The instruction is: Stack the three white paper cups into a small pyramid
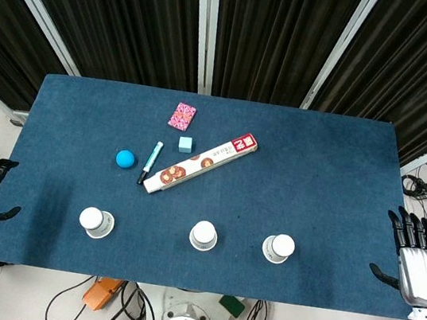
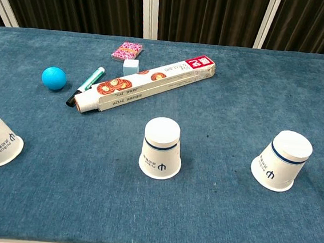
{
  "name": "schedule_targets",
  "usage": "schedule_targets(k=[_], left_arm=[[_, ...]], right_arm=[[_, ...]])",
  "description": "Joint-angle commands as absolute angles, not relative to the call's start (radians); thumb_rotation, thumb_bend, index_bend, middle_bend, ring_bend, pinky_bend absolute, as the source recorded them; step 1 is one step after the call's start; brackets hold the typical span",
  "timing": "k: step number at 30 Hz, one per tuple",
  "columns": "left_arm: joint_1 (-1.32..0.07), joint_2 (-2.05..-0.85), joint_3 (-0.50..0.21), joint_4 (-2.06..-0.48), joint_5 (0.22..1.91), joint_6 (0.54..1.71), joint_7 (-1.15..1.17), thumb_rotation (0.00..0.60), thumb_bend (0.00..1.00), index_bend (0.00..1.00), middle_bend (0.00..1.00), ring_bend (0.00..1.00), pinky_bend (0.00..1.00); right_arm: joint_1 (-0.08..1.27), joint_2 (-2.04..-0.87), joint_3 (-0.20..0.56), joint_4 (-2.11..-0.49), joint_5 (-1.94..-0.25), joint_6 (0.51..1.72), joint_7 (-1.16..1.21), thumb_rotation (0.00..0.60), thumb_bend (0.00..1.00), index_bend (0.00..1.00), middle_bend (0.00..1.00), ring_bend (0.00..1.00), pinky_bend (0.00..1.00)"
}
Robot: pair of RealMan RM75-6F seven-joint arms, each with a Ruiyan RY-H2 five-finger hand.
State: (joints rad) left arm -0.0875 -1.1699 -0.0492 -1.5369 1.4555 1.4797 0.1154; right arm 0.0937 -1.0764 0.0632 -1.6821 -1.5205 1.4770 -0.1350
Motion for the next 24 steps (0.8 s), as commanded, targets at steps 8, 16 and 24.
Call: schedule_targets(k=[8, 16, 24], left_arm=[[-0.106, -1.148, -0.014, -1.583, 1.535, 1.457, 0.045, 0.6, 0.1, 0.19, 0.19, 0.14, 0.0], [-0.181, -1.159, 0.028, -1.632, 1.621, 1.342, 0.075, 0.6, 0.11, 0.22, 0.19, 0.14, 0.0], [-0.242, -1.202, 0.033, -1.638, 1.607, 1.233, 0.117, 0.6, 0.14, 0.24, 0.19, 0.15, 0.0]], right_arm=[[0.072, -1.046, 0.072, -1.701, -1.549, 1.541, -0.13, 0.6, 0.19, 0.0, 0.03, 0.0, 0.04], [0.047, -1.037, 0.066, -1.694, -1.571, 1.587, -0.1, 0.6, 0.19, 0.0, 0.03, 0.0, 0.04], [0.037, -1.042, 0.059, -1.685, -1.572, 1.589, -0.081, 0.6, 0.19, 0.0, 0.03, 0.0, 0.04]])
